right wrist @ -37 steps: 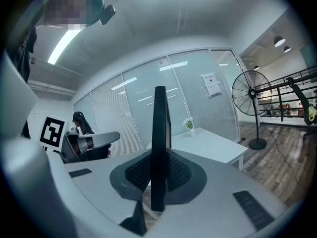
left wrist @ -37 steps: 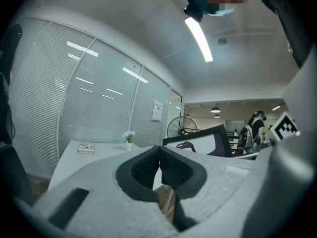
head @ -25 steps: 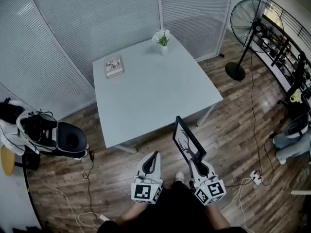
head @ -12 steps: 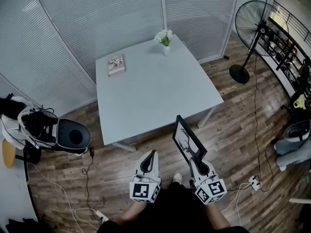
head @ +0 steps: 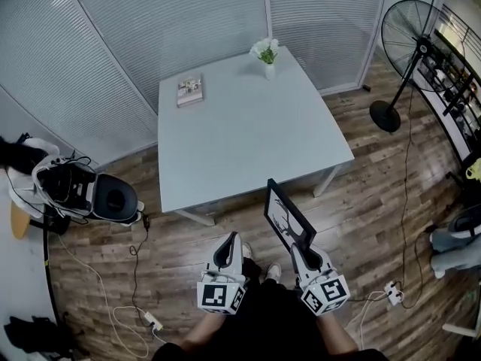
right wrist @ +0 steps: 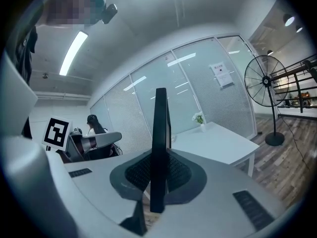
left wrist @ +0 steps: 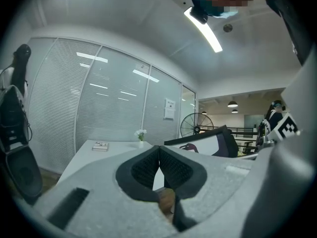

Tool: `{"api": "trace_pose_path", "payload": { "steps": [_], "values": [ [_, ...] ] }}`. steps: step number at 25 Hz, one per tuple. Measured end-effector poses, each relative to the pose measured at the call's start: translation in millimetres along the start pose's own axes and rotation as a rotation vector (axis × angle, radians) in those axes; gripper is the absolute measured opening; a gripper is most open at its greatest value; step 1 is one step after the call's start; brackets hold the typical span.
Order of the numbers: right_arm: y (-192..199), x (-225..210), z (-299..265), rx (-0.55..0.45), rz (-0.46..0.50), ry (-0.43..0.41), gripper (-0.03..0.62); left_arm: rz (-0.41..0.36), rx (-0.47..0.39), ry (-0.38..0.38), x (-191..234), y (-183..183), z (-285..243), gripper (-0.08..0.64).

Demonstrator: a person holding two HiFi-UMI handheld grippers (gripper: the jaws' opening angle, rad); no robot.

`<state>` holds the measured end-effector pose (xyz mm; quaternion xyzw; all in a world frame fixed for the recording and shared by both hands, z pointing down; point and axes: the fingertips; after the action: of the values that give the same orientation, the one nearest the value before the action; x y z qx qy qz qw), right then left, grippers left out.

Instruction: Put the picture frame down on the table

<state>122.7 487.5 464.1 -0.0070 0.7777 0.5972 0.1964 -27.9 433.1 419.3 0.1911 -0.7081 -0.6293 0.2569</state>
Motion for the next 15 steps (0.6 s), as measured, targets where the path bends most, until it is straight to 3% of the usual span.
{"api": "trace_pose_path", "payload": {
  "steps": [15],
  "values": [
    [3,-27,-70,0.026,-0.01,-0.001,0.049,0.007,-0.011,-0.011,46,11,-65,0.017]
  ]
}}
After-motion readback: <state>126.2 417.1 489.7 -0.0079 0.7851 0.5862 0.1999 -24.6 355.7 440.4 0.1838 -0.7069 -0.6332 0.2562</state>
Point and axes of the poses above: the fingertips, and each gripper's own axes: z backward along the fingers, x to its left, y out of its underside, and after that the axes turned 7 degrees about y, right-handed
